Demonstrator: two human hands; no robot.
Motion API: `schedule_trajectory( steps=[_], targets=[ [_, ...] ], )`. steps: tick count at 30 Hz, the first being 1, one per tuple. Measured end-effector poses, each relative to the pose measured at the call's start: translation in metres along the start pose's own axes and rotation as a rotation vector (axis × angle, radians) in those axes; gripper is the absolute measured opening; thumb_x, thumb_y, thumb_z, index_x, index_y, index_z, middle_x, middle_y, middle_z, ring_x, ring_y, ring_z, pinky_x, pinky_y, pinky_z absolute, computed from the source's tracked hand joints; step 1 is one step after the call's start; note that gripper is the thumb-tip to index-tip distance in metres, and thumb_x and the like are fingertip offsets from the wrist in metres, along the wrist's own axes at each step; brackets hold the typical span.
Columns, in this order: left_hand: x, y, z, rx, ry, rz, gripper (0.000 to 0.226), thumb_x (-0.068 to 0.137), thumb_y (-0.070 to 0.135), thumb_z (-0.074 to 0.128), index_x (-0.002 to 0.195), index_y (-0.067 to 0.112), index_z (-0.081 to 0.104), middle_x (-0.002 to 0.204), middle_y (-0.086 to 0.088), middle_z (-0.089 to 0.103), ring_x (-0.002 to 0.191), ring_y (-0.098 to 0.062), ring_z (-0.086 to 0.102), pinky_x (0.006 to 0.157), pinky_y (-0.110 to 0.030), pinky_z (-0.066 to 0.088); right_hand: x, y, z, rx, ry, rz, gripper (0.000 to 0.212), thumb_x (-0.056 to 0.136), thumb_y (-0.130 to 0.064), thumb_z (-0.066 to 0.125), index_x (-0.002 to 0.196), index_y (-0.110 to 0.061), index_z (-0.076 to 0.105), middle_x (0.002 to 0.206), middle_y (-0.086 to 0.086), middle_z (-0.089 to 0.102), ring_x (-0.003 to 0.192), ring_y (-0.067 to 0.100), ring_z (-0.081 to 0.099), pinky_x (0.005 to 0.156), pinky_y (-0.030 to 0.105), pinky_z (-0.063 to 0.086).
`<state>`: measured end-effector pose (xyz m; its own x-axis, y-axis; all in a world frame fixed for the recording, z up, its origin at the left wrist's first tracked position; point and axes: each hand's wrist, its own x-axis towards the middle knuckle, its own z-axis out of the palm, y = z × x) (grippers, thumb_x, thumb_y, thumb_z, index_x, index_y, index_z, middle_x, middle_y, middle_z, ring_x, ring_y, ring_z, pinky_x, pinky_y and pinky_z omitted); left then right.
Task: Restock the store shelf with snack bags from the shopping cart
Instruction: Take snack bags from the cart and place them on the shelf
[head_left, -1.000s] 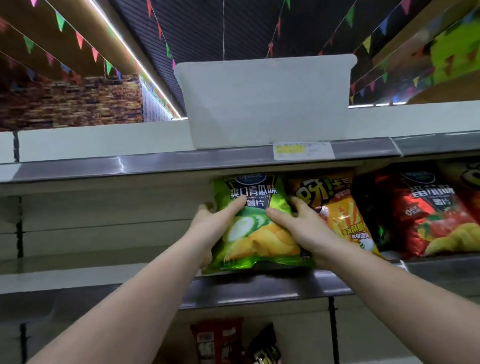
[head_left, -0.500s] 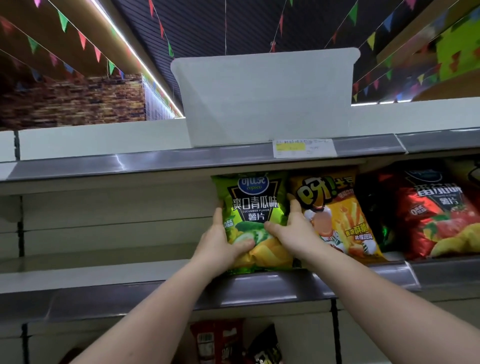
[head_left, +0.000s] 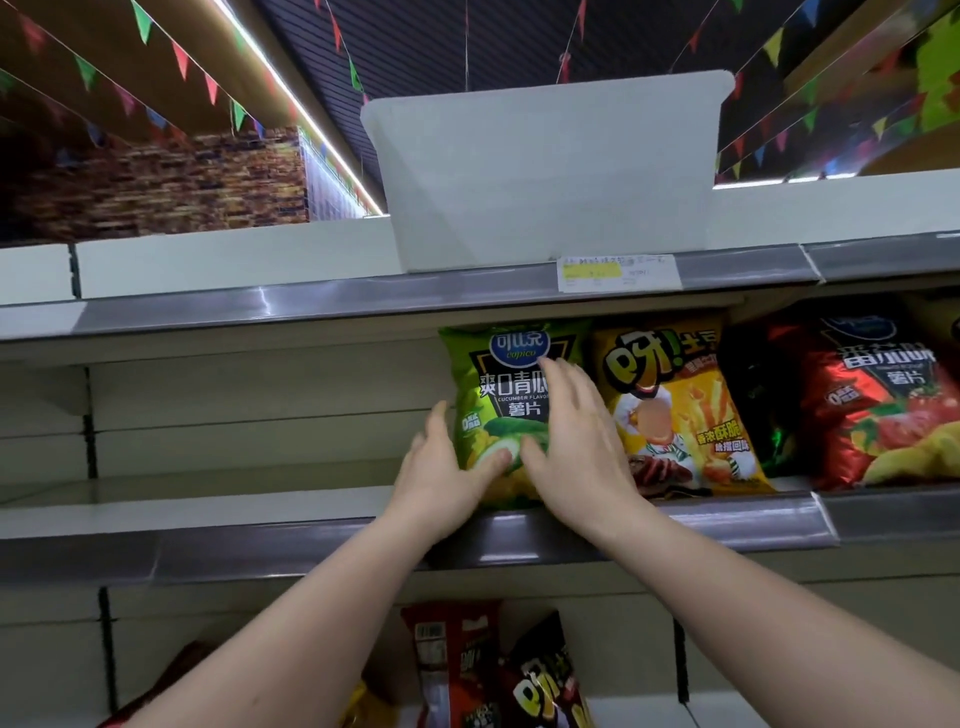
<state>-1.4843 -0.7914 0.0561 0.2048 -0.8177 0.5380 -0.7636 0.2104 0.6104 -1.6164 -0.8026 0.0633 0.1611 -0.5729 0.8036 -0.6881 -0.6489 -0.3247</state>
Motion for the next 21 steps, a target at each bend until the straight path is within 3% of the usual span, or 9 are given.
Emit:
schedule_trajectory(
  steps=[2, 6, 8, 11, 14, 18, 21],
  targets=[
    [-0.008, -0.004, -0.008, -0.045, 0.074, 0.006, 0.070, 0.090, 0.035, 0.061, 0.147, 0.018, 0.024, 0.147, -0.010, 0.039, 0.134, -0.025, 0.039, 0.103, -0.030, 0.033, -0.007, -0.014, 0.000, 0.020, -0.001, -0.085, 0.065, 0.089, -0.011, 0.051, 0.147, -0.014, 0.021, 0.154, 0.003, 0.020, 0.144, 0.015, 0.012, 0.116, 0.025, 0.010],
    [-0.035, -0.021, -0.034, -0.152, 0.170, 0.033, 0.039, 0.095, 0.022, 0.053, 0.134, 0.017, 0.045, 0.131, -0.004, 0.053, 0.119, -0.016, 0.048, 0.097, -0.026, 0.037, -0.024, -0.050, 0.005, 0.174, -0.065, -0.179, 0.054, 0.089, -0.012, 0.053, 0.140, -0.017, 0.037, 0.144, -0.002, 0.036, 0.134, 0.008, 0.030, 0.104, 0.012, 0.019],
    [-0.055, -0.032, -0.049, -0.197, 0.193, 0.028, 0.031, 0.097, 0.020, 0.051, 0.127, 0.019, 0.049, 0.118, 0.003, 0.056, 0.109, -0.009, 0.050, 0.090, -0.023, 0.038, -0.038, -0.068, 0.013, 0.256, -0.119, -0.197, 0.049, 0.089, -0.015, 0.054, 0.137, -0.020, 0.041, 0.138, -0.004, 0.042, 0.128, 0.006, 0.036, 0.095, 0.008, 0.023],
    [-0.088, -0.057, -0.072, -0.245, 0.240, -0.022, 0.017, 0.097, 0.019, 0.050, 0.112, 0.026, 0.052, 0.100, 0.014, 0.057, 0.096, -0.004, 0.054, 0.081, -0.018, 0.042, -0.067, -0.092, 0.031, 0.393, -0.244, -0.164, 0.047, 0.090, -0.019, 0.054, 0.136, -0.023, 0.042, 0.135, -0.007, 0.043, 0.125, 0.005, 0.039, 0.095, 0.011, 0.027],
    [-0.127, -0.094, -0.090, -0.237, 0.280, -0.080, 0.015, 0.095, 0.018, 0.053, 0.099, 0.032, 0.055, 0.098, 0.018, 0.059, 0.094, 0.002, 0.056, 0.077, -0.008, 0.042, -0.100, -0.110, 0.058, 0.462, -0.368, -0.152, 0.046, 0.089, -0.021, 0.056, 0.134, -0.024, 0.044, 0.133, -0.007, 0.047, 0.122, 0.005, 0.042, 0.095, 0.013, 0.031],
    [-0.190, -0.149, -0.104, -0.257, 0.297, -0.270, 0.019, 0.095, 0.016, 0.054, 0.094, 0.035, 0.056, 0.099, 0.009, 0.064, 0.098, -0.008, 0.061, 0.086, -0.024, 0.049, -0.149, -0.135, 0.098, 0.484, -0.534, -0.141, 0.044, 0.089, -0.021, 0.057, 0.131, -0.026, 0.047, 0.124, -0.011, 0.048, 0.114, 0.000, 0.045, 0.085, 0.005, 0.028],
    [-0.238, -0.187, -0.107, -0.237, 0.317, -0.416, 0.016, 0.094, 0.015, 0.054, 0.095, 0.030, 0.058, 0.096, 0.009, 0.065, 0.097, -0.010, 0.062, 0.087, -0.025, 0.049, -0.192, -0.150, 0.128, 0.512, -0.681, -0.106, 0.041, 0.089, -0.020, 0.057, 0.129, -0.027, 0.049, 0.115, -0.015, 0.046, 0.108, -0.001, 0.045, 0.082, 0.005, 0.030]
  ],
)
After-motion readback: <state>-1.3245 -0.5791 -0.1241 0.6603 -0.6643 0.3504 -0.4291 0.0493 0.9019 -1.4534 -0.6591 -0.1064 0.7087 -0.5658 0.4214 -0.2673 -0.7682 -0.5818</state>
